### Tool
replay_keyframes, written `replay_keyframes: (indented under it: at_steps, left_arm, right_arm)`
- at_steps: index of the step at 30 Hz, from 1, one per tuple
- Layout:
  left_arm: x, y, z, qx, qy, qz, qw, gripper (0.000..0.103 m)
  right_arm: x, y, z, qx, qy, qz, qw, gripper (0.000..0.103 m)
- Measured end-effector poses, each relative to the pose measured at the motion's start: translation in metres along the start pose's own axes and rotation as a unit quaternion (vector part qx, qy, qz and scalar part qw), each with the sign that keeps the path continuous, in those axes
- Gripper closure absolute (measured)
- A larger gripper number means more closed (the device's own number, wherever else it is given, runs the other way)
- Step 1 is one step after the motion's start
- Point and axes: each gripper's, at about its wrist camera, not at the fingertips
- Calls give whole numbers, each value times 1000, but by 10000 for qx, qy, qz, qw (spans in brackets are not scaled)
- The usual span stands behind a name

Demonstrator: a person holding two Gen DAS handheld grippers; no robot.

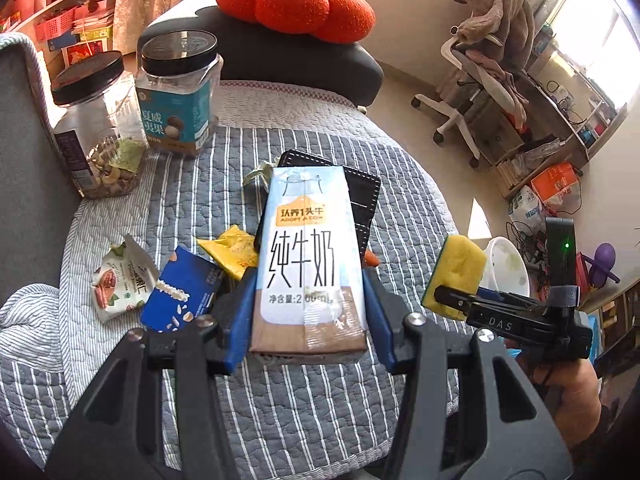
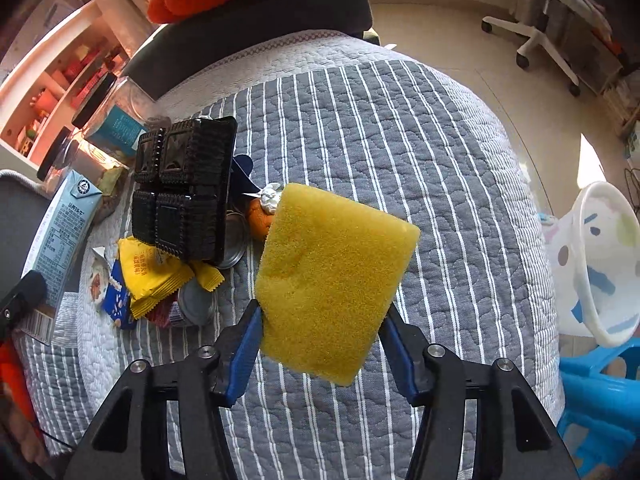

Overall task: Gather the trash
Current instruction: 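Carry carton and sponge to the white bin and open both tools over it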

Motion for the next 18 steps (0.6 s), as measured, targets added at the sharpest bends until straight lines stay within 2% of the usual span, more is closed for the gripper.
replay_keyframes:
  at_steps: [10,18]
  left_arm:
    - [19,-36,-80,447,-561,158,9973,51]
    - [41,-71,-164,869,-1182,413,9883,51]
  right_arm:
    - [42,68,-110,418,-784,-390,9953,45]
    - [93,104,-209,495,-1844,-587,9799,45]
Point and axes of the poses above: each gripper's, at about its wrist camera, not at the fingertips, and y roughly against the way its jaws point, z to its left, x to its underside, and after that the axes turned 14 degrees about y, right-handed
